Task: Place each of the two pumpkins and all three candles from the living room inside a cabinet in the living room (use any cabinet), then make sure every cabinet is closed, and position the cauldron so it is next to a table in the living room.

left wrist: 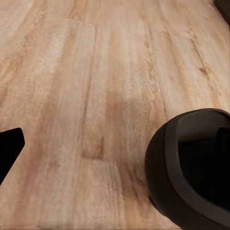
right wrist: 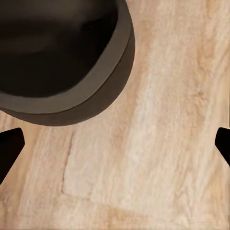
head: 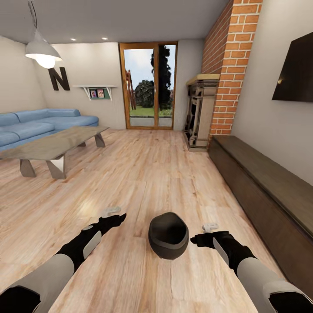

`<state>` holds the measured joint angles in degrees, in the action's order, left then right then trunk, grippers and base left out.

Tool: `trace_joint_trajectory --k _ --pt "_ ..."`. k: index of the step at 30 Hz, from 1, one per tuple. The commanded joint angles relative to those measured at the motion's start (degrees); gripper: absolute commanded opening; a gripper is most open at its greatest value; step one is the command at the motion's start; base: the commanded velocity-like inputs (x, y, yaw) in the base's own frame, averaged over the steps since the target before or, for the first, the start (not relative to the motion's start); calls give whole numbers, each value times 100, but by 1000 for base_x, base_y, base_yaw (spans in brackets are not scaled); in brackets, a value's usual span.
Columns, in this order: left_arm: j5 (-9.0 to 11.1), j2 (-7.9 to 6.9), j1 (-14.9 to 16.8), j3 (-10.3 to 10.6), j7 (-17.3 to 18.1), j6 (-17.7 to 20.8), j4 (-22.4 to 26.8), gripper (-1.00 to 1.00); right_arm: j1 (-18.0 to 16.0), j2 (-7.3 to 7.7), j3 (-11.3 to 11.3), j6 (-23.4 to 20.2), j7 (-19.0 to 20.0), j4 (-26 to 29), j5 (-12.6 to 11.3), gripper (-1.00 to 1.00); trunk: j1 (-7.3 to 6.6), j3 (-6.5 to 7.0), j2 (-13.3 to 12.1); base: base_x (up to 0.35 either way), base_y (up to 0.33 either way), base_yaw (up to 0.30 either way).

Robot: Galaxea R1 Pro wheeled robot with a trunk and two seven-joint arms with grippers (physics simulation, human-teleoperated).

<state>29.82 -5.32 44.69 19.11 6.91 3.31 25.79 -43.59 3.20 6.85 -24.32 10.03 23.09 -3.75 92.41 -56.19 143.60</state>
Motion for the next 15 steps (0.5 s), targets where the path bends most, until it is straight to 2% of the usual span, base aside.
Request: trace_joint_trajectory --k 1,4,9,15 --pt "54 -4 5 23 1 57 6 100 0 7 36 -29 0 12 -38 100 0 -6 2 183 -288 169" --pt "53 16 5 25 -9 208 5 100 0 10 36 -35 -1 12 -38 100 0 -6 2 208 -276 83" --pt "49 152 5 29 -17 291 5 100 0 13 36 -45 -8 12 -38 100 0 -6 2 219 -256 19" --pt "42 261 5 34 -22 309 5 100 0 8 36 -41 -34 12 -38 100 0 -6 2 61 -70 2"
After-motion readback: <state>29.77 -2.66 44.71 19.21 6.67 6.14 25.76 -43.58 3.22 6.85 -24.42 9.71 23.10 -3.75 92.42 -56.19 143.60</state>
